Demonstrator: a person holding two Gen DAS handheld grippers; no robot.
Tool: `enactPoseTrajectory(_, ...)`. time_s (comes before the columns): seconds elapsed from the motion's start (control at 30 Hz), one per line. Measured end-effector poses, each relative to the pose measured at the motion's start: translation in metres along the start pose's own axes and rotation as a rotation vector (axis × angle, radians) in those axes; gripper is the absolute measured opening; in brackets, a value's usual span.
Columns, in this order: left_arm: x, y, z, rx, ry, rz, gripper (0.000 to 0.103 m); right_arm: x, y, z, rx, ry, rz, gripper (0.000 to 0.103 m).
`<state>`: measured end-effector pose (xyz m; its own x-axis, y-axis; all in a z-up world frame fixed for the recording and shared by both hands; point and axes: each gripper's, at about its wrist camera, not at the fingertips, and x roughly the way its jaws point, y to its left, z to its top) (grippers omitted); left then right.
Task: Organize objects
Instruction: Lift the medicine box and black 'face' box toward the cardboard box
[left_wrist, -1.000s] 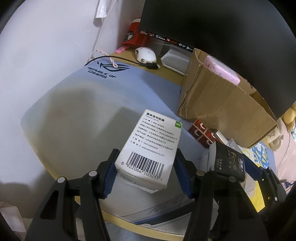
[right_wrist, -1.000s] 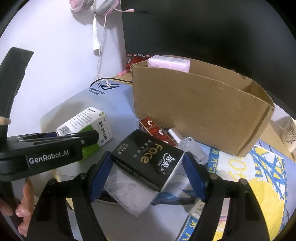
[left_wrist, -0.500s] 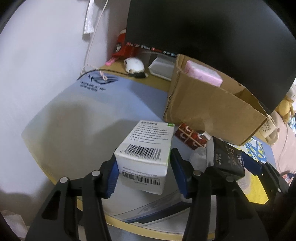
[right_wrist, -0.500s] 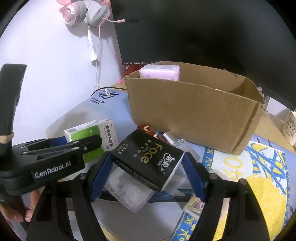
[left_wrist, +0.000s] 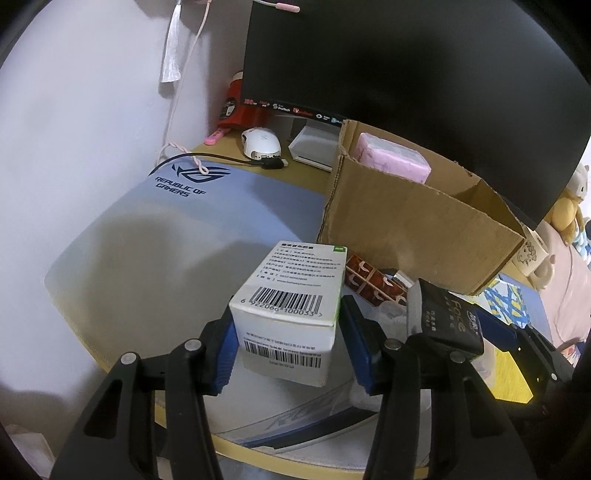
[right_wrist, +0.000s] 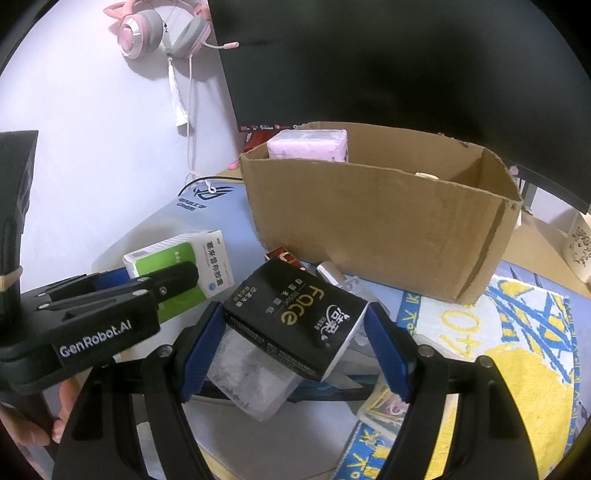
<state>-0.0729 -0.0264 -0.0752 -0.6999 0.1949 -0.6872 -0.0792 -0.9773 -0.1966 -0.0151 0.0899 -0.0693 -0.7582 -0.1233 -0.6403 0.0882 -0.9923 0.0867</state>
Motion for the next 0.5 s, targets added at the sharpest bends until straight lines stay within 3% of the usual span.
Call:
enactPoseTrajectory(0.37, -0.013, -0.008, 0.007, 0.017, -0.059, 0.052, 0.051, -0.012, -0.011, 0.007, 0.039, -0.035, 0.002, 0.082)
enactPoseTrajectory(0.5, -0.023, -0.013, 0.014, 0.026, -0.105, 0.074, 0.051, -0.017, -0.017, 0.01, 0.076, -0.051, 0.042, 0.082)
